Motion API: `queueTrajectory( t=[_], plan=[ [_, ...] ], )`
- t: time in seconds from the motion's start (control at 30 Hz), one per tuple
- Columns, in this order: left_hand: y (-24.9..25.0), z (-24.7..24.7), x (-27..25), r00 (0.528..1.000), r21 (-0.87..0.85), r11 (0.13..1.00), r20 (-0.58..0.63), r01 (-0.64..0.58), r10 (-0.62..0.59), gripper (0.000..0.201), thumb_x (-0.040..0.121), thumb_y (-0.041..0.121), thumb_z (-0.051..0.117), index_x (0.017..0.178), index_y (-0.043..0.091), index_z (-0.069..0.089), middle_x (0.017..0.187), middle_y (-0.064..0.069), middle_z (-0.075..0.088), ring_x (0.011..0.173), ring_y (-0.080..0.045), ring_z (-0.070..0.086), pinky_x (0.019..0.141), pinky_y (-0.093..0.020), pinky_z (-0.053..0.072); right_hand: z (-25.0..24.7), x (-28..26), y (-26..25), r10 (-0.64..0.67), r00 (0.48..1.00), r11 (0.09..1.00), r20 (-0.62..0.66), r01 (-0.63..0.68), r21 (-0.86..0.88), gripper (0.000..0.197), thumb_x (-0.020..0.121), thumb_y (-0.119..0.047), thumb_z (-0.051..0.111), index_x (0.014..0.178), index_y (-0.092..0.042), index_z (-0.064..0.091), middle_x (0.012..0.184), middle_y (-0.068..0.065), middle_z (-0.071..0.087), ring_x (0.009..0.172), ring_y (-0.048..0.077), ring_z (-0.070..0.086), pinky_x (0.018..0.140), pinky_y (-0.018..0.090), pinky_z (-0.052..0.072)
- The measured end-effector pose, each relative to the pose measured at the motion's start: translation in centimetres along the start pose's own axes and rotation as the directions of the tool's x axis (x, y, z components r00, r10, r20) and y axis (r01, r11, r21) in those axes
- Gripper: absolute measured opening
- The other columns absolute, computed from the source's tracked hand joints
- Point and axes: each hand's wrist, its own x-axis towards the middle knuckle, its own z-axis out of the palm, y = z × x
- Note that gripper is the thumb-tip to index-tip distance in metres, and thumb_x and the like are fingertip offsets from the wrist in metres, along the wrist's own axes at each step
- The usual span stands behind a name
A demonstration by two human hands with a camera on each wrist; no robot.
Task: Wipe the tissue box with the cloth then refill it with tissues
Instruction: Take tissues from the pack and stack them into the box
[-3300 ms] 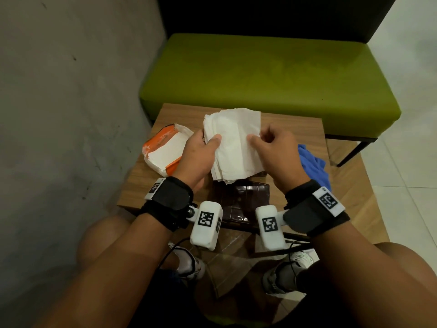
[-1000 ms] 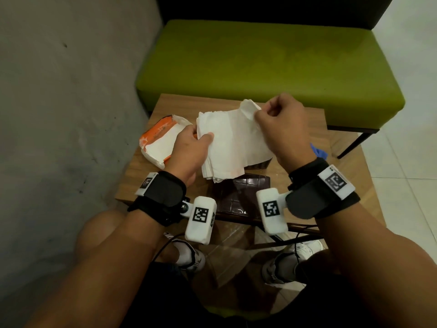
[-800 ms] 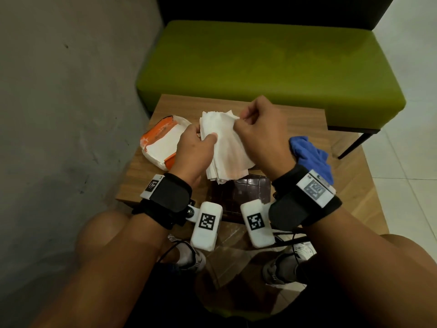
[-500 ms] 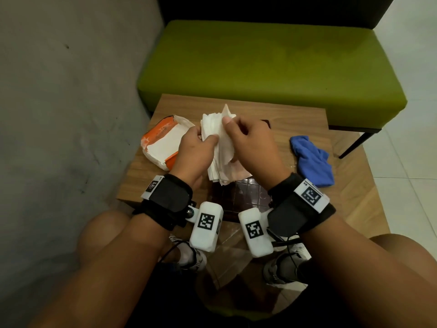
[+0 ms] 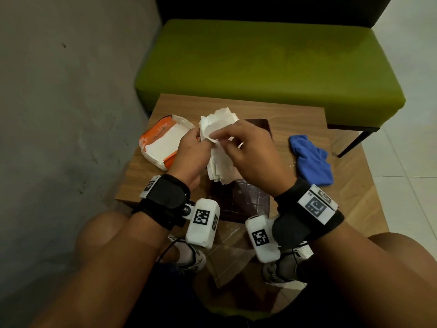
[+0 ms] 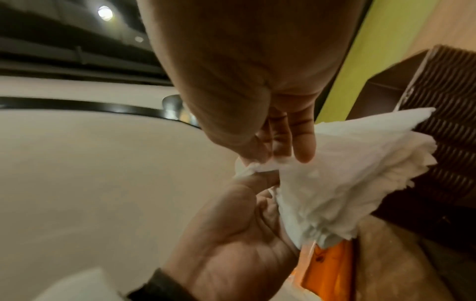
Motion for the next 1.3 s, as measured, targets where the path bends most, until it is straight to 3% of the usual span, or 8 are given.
queueTrajectory(
  t=[0.07,0.17,0.27,0.4,0.5,0.63,1.0,1.3],
  plan=[
    [-0.2,0.0,0.1,1.0,-0.022,1.0,0.016,0.012,-0.011,0.033,0.109,0.007,0.055,0.139,0.015,0.066,0.124,-0.01,0.078,0.114,-0.03,0.076,0.1,-0.051,0.063,-0.1,-0.1,-0.1,-0.049,0.999,0.999,0.002,0.049,-0.013,0.021,0.099,-0.015,0.072,0.117,-0.021,0.08,0.099,-0.003,0.069,0.073,-0.001,0.06,0.072,0.012,0.048],
    [-0.3,-0.1,0.4,0.999,-0.052,0.998,0.026,0.03,-0.029,0.03,0.109,0.005,0.053,0.136,0.011,0.065,0.122,-0.013,0.078,0.112,-0.031,0.077,0.102,-0.054,0.062,-0.9,0.1,-0.2,0.088,0.996,0.959,-0.012,-0.082,0.271,0.024,0.106,-0.013,0.062,0.127,-0.016,0.071,0.09,0.006,0.073,0.06,0.018,0.066,0.054,0.036,0.057],
    [-0.7,-0.2,0.6,0.997,-0.074,0.996,0.057,0.047,-0.043,0.031,0.11,0.008,0.054,0.14,0.009,0.063,0.126,-0.013,0.077,0.115,-0.03,0.077,0.101,-0.051,0.062,-1.5,0.5,-0.2,0.173,0.985,0.911,0.022,-0.168,0.377,0.021,0.11,-0.01,0.051,0.124,-0.012,0.065,0.09,0.011,0.074,0.054,0.031,0.066,0.046,0.042,0.057],
    [-1.0,0.3,1.0,0.994,-0.178,0.981,0.084,0.077,-0.063,0.034,0.111,0.006,0.056,0.144,0.006,0.058,0.133,-0.015,0.074,0.119,-0.031,0.075,0.102,-0.047,0.062,-2.0,1.9,1.0,0.264,0.945,0.959,-0.192,-0.237,0.154,0.004,0.103,-0.021,0.064,0.1,-0.02,0.067,0.083,0.006,0.071,0.063,0.024,0.063,0.061,0.045,0.057],
    [-1.0,0.5,1.3,0.994,-0.208,0.975,0.098,0.075,-0.055,0.036,0.11,0.008,0.059,0.145,0.007,0.058,0.134,-0.016,0.074,0.12,-0.031,0.075,0.106,-0.052,0.06,-1.7,2.3,1.5,0.324,0.936,0.945,-0.142,-0.328,-0.01,0.026,0.091,-0.036,0.079,0.095,-0.015,0.065,0.078,-0.003,0.061,0.072,0.017,0.057,0.068,0.039,0.05],
    [-0.9,1.0,1.4,0.994,-0.203,0.978,0.108,0.054,-0.033,0.034,0.109,0.011,0.061,0.144,0.01,0.059,0.132,-0.014,0.076,0.12,-0.029,0.076,0.107,-0.054,0.059,-1.4,2.5,1.7,0.289,0.943,0.946,-0.165,-0.308,-0.104,0.021,0.092,-0.022,0.074,0.082,-0.018,0.056,0.073,-0.008,0.056,0.069,0.012,0.053,0.069,0.037,0.047],
    [-1.1,0.9,1.7,0.994,-0.215,0.975,0.1,0.063,-0.042,0.034,0.11,0.008,0.059,0.144,0.009,0.058,0.133,-0.012,0.075,0.12,-0.027,0.076,0.105,-0.051,0.061,-3.2,2.6,2.4,0.307,0.934,0.932,-0.182,-0.334,-0.144,0.004,0.092,-0.011,0.066,0.092,-0.015,0.066,0.084,-0.003,0.065,0.08,0.017,0.06,0.072,0.035,0.051],
    [-1.0,1.3,1.1,0.997,-0.121,0.993,0.073,-0.012,0.021,0.028,0.11,0.009,0.059,0.138,0.01,0.06,0.127,-0.009,0.076,0.116,-0.024,0.076,0.1,-0.043,0.063,-0.9,1.8,1.6,0.152,0.958,0.966,-0.243,-0.196,-0.171,0.008,0.091,-0.01,0.065,0.096,-0.015,0.069,0.072,-0.013,0.055,0.066,0.004,0.051,0.061,0.023,0.036]
  ],
)
